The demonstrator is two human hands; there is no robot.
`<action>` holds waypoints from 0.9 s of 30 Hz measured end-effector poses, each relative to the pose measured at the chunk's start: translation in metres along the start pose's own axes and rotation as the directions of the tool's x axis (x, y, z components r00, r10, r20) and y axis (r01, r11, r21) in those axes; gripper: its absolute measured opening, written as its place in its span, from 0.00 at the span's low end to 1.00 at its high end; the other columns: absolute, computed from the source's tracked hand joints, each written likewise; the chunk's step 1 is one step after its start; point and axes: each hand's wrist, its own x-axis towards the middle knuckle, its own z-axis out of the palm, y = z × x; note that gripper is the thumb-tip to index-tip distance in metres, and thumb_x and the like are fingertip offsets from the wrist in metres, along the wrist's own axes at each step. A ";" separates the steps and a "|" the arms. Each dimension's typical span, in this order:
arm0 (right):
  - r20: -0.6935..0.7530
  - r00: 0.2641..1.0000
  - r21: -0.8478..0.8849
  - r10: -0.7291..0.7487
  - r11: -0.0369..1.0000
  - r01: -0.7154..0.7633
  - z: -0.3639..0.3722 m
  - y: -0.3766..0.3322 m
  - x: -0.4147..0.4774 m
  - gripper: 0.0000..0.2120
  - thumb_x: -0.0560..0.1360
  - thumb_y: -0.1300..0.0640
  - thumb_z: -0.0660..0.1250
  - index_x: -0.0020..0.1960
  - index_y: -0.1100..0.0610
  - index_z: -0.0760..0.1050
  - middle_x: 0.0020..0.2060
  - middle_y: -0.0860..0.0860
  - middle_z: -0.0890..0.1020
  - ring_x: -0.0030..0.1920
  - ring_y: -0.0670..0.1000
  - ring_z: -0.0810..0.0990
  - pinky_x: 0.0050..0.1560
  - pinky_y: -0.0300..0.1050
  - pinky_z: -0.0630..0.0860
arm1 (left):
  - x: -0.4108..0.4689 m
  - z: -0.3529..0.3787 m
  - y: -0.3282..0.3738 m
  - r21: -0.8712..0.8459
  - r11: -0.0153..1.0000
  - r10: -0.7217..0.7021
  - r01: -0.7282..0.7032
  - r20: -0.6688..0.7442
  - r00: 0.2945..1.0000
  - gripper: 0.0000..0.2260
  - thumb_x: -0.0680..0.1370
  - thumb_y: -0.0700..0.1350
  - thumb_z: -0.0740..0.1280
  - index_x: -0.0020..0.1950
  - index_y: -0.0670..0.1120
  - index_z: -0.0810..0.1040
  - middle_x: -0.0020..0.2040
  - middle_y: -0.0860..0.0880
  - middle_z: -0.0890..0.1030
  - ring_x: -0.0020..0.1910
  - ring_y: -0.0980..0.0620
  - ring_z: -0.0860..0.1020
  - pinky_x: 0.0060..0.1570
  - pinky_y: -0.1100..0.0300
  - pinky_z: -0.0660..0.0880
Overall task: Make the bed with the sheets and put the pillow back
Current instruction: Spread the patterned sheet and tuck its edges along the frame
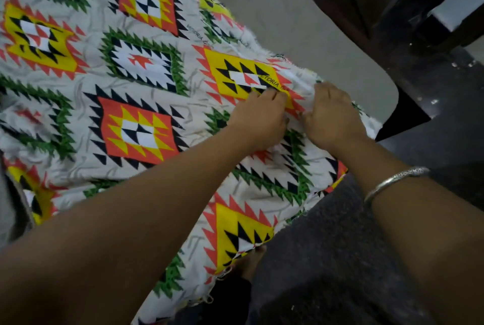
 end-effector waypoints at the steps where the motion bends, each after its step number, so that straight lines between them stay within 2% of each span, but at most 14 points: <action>1: 0.022 1.000 0.008 0.023 1.000 -0.023 -0.001 0.004 0.007 0.32 0.77 0.53 0.62 0.75 0.62 0.53 0.74 0.60 0.57 0.73 0.60 0.56 0.72 0.55 0.58 | 0.011 -0.003 0.003 0.019 1.000 -0.010 0.009 0.019 1.000 0.25 0.80 0.48 0.58 0.75 0.44 0.56 0.70 0.42 0.65 0.66 0.38 0.66 0.60 0.44 0.68; 4: 0.030 0.998 -0.031 0.050 0.998 -0.049 -0.005 0.011 0.021 0.37 0.73 0.48 0.67 0.74 0.60 0.55 0.71 0.61 0.61 0.69 0.62 0.61 0.68 0.53 0.60 | 0.045 -0.011 0.009 0.021 1.000 -0.022 0.021 0.081 0.996 0.33 0.77 0.47 0.62 0.77 0.46 0.48 0.66 0.40 0.69 0.63 0.38 0.70 0.54 0.46 0.70; 6: 0.033 0.999 -0.082 0.038 0.996 -0.035 -0.009 0.013 0.027 0.35 0.71 0.49 0.69 0.71 0.60 0.59 0.65 0.62 0.66 0.63 0.63 0.68 0.61 0.52 0.66 | 0.062 -0.015 0.012 0.008 1.000 -0.001 -0.001 0.161 0.987 0.39 0.75 0.49 0.65 0.78 0.49 0.43 0.60 0.40 0.73 0.59 0.39 0.73 0.49 0.49 0.72; 7: 0.070 0.996 -0.050 0.058 0.997 -0.055 -0.011 0.015 0.030 0.32 0.71 0.51 0.70 0.69 0.61 0.61 0.62 0.63 0.69 0.60 0.64 0.71 0.57 0.52 0.69 | 0.068 -0.017 0.014 0.009 1.000 0.008 -0.010 0.205 0.979 0.41 0.74 0.49 0.66 0.77 0.50 0.42 0.58 0.41 0.74 0.56 0.40 0.75 0.47 0.51 0.73; 9: 0.181 0.979 0.075 0.090 0.992 -0.105 -0.013 0.021 0.039 0.25 0.71 0.54 0.70 0.63 0.62 0.65 0.57 0.63 0.75 0.56 0.63 0.76 0.47 0.48 0.70 | 0.077 -0.022 0.019 0.045 0.999 0.009 -0.021 0.263 0.965 0.38 0.73 0.48 0.67 0.77 0.50 0.49 0.57 0.42 0.76 0.53 0.42 0.75 0.43 0.53 0.72; 11: 0.295 0.954 0.149 0.047 0.984 -0.094 -0.020 0.027 0.046 0.16 0.73 0.56 0.67 0.57 0.63 0.72 0.52 0.63 0.78 0.51 0.61 0.77 0.41 0.43 0.66 | 0.082 -0.026 0.025 0.073 0.997 0.008 -0.028 0.268 0.963 0.29 0.73 0.49 0.67 0.70 0.46 0.61 0.56 0.42 0.77 0.52 0.42 0.75 0.42 0.53 0.71; 14: 0.325 0.945 0.311 -0.028 0.947 -0.079 -0.031 0.038 0.052 0.02 0.75 0.63 0.63 0.46 0.61 0.74 0.41 0.61 0.77 0.43 0.56 0.73 0.33 0.46 0.64 | 0.090 -0.033 0.035 0.111 0.992 0.031 -0.055 0.208 0.978 0.15 0.74 0.48 0.66 0.58 0.43 0.73 0.55 0.42 0.78 0.55 0.40 0.76 0.45 0.52 0.71; 17: 0.196 0.981 0.489 -0.012 0.868 -0.087 -0.040 0.061 0.056 0.05 0.75 0.60 0.66 0.47 0.63 0.75 0.40 0.58 0.76 0.44 0.56 0.74 0.40 0.49 0.67 | 0.098 -0.044 0.051 0.118 0.991 0.065 -0.069 0.036 0.997 0.14 0.75 0.45 0.64 0.59 0.42 0.73 0.58 0.40 0.77 0.58 0.39 0.74 0.50 0.51 0.71; 19: 0.042 0.999 0.469 0.033 0.882 -0.049 -0.047 0.080 0.058 0.05 0.75 0.57 0.67 0.45 0.59 0.73 0.37 0.56 0.74 0.42 0.55 0.73 0.38 0.46 0.62 | 0.107 -0.046 0.066 0.084 0.992 0.098 -0.092 -0.080 0.992 0.15 0.77 0.42 0.61 0.62 0.41 0.69 0.58 0.39 0.76 0.58 0.38 0.74 0.48 0.51 0.69; 21: -0.098 0.991 0.377 0.089 0.925 -0.046 -0.050 0.100 0.058 0.06 0.74 0.55 0.67 0.49 0.56 0.76 0.41 0.59 0.79 0.45 0.60 0.76 0.40 0.46 0.67 | 0.117 -0.040 0.080 -0.019 0.993 0.115 -0.118 -0.093 0.989 0.18 0.78 0.42 0.60 0.67 0.39 0.64 0.57 0.38 0.77 0.56 0.39 0.74 0.42 0.52 0.65; 22: -0.114 0.987 0.303 0.114 0.950 -0.074 -0.049 0.111 0.057 0.10 0.74 0.52 0.66 0.52 0.56 0.77 0.46 0.62 0.80 0.48 0.64 0.77 0.44 0.50 0.71 | 0.121 -0.035 0.086 -0.084 0.989 0.115 -0.119 -0.060 0.992 0.20 0.79 0.43 0.60 0.69 0.40 0.62 0.57 0.38 0.76 0.56 0.39 0.74 0.41 0.54 0.65; 24: -0.009 0.994 0.194 0.108 0.975 -0.104 -0.044 0.126 0.052 0.19 0.73 0.47 0.63 0.57 0.58 0.77 0.51 0.67 0.79 0.52 0.67 0.77 0.50 0.54 0.73 | 0.128 -0.025 0.095 -0.133 0.984 0.119 -0.119 -0.005 0.993 0.26 0.78 0.45 0.62 0.73 0.42 0.57 0.58 0.39 0.74 0.56 0.40 0.74 0.43 0.54 0.67; 26: 0.070 0.996 0.177 0.059 0.982 -0.071 -0.039 0.133 0.047 0.22 0.72 0.45 0.61 0.56 0.60 0.76 0.51 0.68 0.78 0.52 0.68 0.77 0.49 0.55 0.73 | 0.130 -0.017 0.100 -0.086 0.989 0.120 -0.120 -0.002 0.993 0.29 0.77 0.46 0.63 0.75 0.45 0.54 0.60 0.39 0.73 0.58 0.40 0.73 0.45 0.54 0.68; 27: 0.040 0.998 0.167 0.050 0.984 -0.056 -0.039 0.136 0.047 0.22 0.72 0.44 0.60 0.54 0.61 0.76 0.50 0.68 0.78 0.51 0.68 0.77 0.48 0.55 0.74 | 0.129 -0.014 0.102 -0.073 0.991 0.114 -0.115 -0.015 0.993 0.31 0.77 0.45 0.64 0.76 0.46 0.53 0.60 0.39 0.72 0.59 0.40 0.72 0.46 0.54 0.68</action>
